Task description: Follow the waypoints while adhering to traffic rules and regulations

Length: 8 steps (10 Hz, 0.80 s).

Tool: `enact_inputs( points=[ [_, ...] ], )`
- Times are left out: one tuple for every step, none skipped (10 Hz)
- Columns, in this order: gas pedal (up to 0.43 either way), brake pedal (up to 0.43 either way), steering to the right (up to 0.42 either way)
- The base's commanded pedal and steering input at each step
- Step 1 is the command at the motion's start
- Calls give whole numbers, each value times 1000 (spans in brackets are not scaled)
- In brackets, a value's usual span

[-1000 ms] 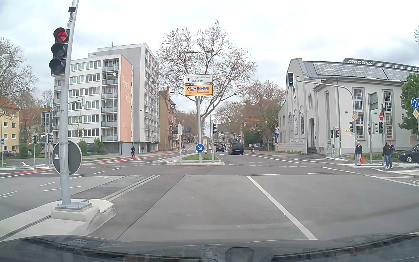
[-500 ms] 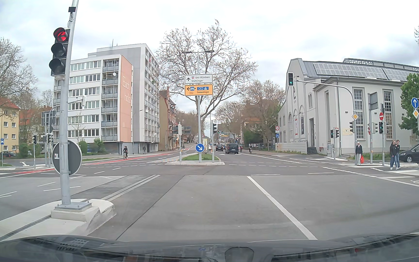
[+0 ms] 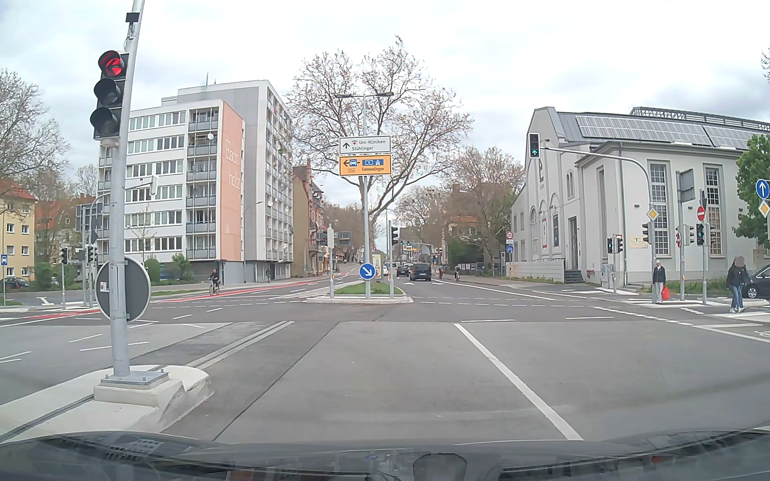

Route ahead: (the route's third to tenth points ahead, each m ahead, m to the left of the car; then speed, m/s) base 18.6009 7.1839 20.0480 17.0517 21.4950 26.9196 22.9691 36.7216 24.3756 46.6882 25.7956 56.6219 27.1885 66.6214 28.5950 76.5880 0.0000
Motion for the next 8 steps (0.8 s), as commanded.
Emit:
enact_inputs(
  points=[
    [0,201,-1],
    [0,201,-1],
    [0,201,-1],
    [0,201,-1],
    [0,207,-1],
    [0,201,-1],
    [0,201,-1],
    [0,201,-1]
  ],
)
